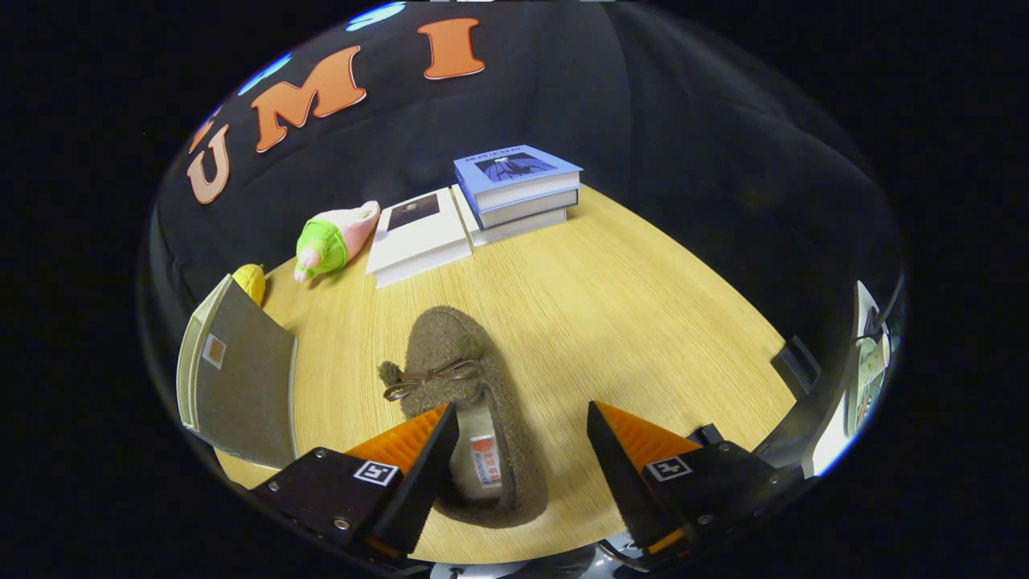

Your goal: Open the storage box then place both shoes into the box .Put the left shoe in first, then the right shoe, with the right side of both shoes facing outward in a uniform manner.

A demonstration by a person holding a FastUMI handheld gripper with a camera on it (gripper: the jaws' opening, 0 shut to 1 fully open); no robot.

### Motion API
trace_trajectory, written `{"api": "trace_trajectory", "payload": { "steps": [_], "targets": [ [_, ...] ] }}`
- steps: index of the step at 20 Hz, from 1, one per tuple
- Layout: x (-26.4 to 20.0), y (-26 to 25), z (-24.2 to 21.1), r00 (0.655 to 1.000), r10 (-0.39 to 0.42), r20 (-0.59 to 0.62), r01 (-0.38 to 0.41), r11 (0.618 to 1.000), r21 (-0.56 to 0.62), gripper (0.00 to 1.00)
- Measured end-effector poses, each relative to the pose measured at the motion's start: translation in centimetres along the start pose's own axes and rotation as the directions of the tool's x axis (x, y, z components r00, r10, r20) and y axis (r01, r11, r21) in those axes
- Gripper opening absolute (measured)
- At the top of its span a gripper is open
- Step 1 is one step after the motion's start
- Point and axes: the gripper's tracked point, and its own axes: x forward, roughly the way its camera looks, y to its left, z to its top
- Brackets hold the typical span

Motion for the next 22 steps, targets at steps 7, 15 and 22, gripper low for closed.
{"api": "trace_trajectory", "payload": {
  "steps": [7, 15, 22],
  "targets": [
    [2.0, 1.1, -1.9, 0.998, 0.024, -0.058, -0.024, 1.000, -0.001, 0.50],
    [0.7, 0.9, 0.4, 1.000, -0.025, -0.010, 0.025, 0.998, 0.065, 0.01],
    [-4.5, 7.0, 8.3, 0.990, 0.066, 0.128, -0.078, 0.992, 0.095, 0.01]
  ]
}}
